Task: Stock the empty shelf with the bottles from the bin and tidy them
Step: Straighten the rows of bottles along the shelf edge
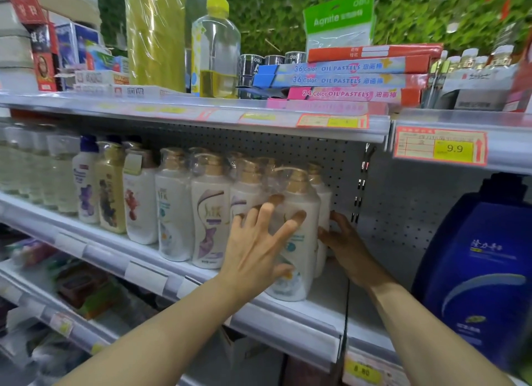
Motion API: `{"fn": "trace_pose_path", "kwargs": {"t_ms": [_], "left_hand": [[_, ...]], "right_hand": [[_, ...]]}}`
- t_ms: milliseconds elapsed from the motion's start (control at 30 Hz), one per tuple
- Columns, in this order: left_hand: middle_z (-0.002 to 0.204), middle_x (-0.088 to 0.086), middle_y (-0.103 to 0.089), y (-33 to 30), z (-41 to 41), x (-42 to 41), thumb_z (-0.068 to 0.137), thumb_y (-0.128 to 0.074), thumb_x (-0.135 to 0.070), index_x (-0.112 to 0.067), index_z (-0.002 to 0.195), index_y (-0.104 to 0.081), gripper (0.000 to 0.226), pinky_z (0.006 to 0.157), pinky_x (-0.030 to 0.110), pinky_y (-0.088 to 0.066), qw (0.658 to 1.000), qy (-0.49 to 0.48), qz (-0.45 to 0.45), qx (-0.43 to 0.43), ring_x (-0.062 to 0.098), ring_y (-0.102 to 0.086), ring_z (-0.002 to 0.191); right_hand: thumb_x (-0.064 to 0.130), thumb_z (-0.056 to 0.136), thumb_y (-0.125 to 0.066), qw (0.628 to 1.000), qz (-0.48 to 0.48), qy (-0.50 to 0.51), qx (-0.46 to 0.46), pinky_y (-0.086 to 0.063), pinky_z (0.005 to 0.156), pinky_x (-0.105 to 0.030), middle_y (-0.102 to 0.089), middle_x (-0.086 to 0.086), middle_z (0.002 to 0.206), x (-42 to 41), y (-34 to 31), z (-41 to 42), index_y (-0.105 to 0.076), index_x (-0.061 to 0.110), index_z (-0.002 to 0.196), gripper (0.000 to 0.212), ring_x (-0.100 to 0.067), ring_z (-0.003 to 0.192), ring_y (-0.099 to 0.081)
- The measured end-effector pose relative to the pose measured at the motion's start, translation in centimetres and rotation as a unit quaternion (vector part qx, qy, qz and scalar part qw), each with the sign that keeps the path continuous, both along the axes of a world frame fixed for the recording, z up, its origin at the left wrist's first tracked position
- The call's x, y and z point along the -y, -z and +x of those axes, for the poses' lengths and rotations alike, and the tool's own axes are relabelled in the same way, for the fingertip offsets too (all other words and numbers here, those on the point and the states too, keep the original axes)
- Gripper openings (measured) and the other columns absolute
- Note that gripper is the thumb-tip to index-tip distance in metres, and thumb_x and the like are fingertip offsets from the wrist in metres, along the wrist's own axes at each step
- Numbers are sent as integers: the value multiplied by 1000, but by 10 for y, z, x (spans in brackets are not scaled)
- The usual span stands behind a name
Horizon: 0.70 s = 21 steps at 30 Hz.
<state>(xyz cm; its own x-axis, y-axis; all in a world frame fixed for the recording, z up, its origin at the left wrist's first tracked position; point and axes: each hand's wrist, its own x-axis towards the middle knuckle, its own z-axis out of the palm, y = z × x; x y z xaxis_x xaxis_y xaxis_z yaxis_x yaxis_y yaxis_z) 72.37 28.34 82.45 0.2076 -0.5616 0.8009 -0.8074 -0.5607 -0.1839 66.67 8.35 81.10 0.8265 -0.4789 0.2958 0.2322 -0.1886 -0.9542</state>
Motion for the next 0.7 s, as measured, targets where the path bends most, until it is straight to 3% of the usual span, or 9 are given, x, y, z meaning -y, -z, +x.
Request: {"fn": "trace_pose_path", "kwargs": {"t_ms": [67, 167, 267, 400, 533, 700], "left_hand": [[123, 15, -37, 0, 0, 1, 40, -84, -60, -29, 131, -38, 106, 65, 39, -49, 1000, 1, 4, 0, 26, -42, 93], [123, 16, -39, 2, 0, 1, 42, -85, -60, -29, 132, -38, 106, 67, 39, -50, 1000, -2, 15, 0, 29, -53, 91], [124, 17, -40, 2, 2, 1, 42, -83, -63, -30, 134, -37, 107, 69, 41, -51, 1000, -10, 23, -1, 30, -53, 91], [125, 17, -40, 4, 2, 2, 40, -85, -61, -29, 133, -35, 110, 69, 44, -51, 1000, -12, 19, -8, 31, -49, 95], [124, 17, -39, 3, 1, 4, 36, -86, -59, -28, 131, -37, 111, 67, 42, -51, 1000, -11, 19, -4, 32, -56, 90], [124, 17, -38, 4, 1, 4, 34, -86, -60, -27, 130, -38, 112, 65, 41, -50, 1000, -14, 20, 5, 31, -55, 88]], "right_hand": [[18, 93, -59, 1000, 2, -5, -6, -54, 68, -31, -61, 4, 120, 0, 1, -2, -42, 22, 134, 45, -14, 99, -64], [26, 97, -51, 1000, 2, -15, -18, -53, 67, -27, -62, 8, 120, -1, 0, -6, -43, 28, 136, 40, -8, 100, -63], [25, 97, -52, 1000, 3, -7, -27, -54, 73, -35, -60, -1, 126, -4, -2, -5, -39, 26, 139, 44, -15, 104, -63], [18, 96, -54, 1000, -10, 2, -25, -51, 63, -31, -61, -8, 121, -5, -6, -5, -41, 19, 134, 41, -18, 97, -64], [18, 96, -54, 999, -18, 0, -26, -52, 59, -28, -63, 1, 110, -7, -6, -8, -41, 18, 135, 41, -14, 95, -64], [17, 97, -53, 999, -20, -1, -31, -53, 62, -29, -57, -6, 124, -11, -7, -10, -39, 18, 137, 43, -13, 97, -61]]}}
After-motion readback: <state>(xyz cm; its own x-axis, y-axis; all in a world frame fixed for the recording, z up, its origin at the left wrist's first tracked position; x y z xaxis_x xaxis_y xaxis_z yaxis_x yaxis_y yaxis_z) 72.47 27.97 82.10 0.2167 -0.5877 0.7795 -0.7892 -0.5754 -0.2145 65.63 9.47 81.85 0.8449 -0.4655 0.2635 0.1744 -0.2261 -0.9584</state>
